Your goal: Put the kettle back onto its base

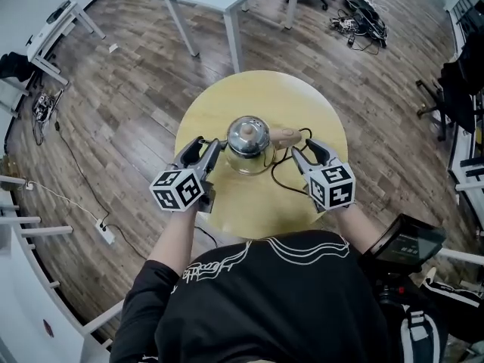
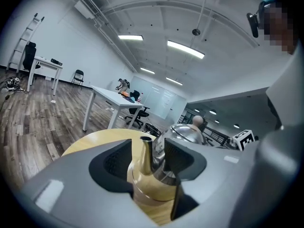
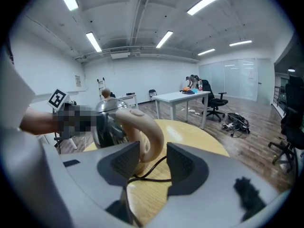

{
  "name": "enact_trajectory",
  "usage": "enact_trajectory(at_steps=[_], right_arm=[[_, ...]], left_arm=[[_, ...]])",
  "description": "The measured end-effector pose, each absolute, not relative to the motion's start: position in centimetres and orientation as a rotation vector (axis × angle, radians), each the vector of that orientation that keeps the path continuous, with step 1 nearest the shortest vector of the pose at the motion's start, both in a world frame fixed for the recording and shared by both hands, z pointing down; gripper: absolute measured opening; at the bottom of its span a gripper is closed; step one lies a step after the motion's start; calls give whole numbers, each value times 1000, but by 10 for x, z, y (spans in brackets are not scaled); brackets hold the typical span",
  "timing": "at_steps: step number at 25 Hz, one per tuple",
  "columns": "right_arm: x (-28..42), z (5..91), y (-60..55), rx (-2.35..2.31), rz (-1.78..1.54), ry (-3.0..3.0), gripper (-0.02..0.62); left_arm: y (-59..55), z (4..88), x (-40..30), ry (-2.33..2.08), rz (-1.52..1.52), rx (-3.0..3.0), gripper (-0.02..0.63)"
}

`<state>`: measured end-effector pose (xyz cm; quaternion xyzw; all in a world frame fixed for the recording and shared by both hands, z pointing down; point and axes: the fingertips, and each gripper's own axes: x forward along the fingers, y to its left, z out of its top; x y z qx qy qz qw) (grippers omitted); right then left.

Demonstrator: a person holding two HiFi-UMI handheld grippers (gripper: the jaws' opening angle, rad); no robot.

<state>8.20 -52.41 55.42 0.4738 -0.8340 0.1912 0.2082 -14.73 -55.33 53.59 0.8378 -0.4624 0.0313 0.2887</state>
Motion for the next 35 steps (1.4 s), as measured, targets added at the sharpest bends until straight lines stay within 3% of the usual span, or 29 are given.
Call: enact_trajectory(at_steps=[9, 14, 17, 19, 26, 35], right_arm=[[43, 499, -401, 1166, 608, -2459, 170], [9, 453, -307, 1110, 593, -2578, 168], [-10, 425, -253, 1086, 537, -2652, 32], [-21, 410, -221, 1104, 529, -2689, 9], [-45, 392, -147, 1163, 561, -2683, 6], [-44, 400, -113, 1240, 683, -2610, 6]], left_arm=[[-435, 498, -130, -1034, 144, 2352, 192], [-333, 454, -114, -852, 199, 2508, 108], [-279, 435, -117, -828, 216, 2557, 47], [-247, 422, -122, -787, 166, 2553, 8], [-163, 371, -121, -647, 107, 2652, 6], [-126, 373, -114, -487, 97, 2639, 6]])
